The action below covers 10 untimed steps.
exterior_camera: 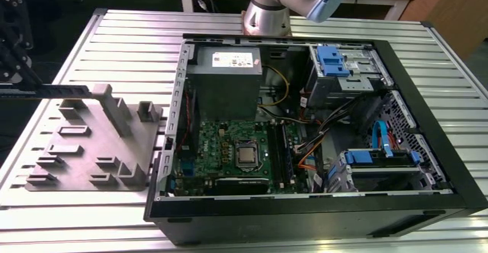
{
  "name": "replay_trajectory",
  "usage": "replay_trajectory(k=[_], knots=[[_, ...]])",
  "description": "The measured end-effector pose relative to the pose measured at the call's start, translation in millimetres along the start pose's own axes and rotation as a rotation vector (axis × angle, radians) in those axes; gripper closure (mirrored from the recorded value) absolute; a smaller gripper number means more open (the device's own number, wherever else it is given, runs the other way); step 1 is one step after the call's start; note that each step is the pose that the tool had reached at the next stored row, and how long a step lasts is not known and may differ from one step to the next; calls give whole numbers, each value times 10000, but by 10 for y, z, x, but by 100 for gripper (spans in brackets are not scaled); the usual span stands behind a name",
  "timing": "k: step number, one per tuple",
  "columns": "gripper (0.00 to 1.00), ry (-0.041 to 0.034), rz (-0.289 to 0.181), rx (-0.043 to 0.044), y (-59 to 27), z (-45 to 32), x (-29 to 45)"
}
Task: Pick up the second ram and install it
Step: 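Pick up the second ram and move it above second insertion slot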
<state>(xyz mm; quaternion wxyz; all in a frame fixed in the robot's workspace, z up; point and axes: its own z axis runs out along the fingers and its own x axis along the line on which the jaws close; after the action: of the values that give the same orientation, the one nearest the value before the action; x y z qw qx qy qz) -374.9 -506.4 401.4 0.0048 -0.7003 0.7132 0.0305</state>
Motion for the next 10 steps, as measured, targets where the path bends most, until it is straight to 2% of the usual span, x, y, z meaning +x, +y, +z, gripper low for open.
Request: replay_trajectory(k=[10], knots=[[92, -4, 110, 6, -200, -4, -4]])
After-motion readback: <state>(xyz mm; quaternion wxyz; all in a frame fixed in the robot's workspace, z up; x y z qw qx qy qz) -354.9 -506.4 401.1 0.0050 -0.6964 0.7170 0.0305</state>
